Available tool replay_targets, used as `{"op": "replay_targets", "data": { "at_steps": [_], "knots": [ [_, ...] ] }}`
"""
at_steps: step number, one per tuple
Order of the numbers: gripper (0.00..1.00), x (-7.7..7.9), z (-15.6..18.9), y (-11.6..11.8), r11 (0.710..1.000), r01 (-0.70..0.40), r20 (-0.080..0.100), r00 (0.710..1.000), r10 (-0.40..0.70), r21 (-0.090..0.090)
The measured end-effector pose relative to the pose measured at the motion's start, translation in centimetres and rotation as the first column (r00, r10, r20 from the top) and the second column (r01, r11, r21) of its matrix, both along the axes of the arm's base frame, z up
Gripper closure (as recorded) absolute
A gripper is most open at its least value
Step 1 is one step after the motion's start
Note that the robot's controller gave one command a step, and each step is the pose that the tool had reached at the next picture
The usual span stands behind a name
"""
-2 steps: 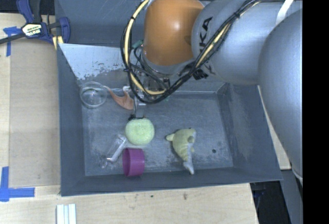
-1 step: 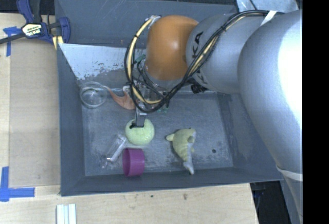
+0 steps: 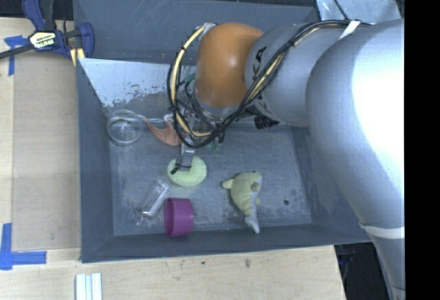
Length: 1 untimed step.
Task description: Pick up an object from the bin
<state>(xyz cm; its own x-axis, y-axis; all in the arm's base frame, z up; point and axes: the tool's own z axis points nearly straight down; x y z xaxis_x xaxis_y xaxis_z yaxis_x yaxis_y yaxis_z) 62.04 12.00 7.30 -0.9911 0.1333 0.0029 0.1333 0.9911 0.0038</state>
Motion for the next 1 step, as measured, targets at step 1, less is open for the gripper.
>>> {"op": "replay_targets", "data": {
  "at_steps": [1],
  "knots": [
    [0.0, 0.78, 3.05, 0.51, 0.998, 0.056, 0.006, 0.998, -0.056, -0.003]
  ]
}}
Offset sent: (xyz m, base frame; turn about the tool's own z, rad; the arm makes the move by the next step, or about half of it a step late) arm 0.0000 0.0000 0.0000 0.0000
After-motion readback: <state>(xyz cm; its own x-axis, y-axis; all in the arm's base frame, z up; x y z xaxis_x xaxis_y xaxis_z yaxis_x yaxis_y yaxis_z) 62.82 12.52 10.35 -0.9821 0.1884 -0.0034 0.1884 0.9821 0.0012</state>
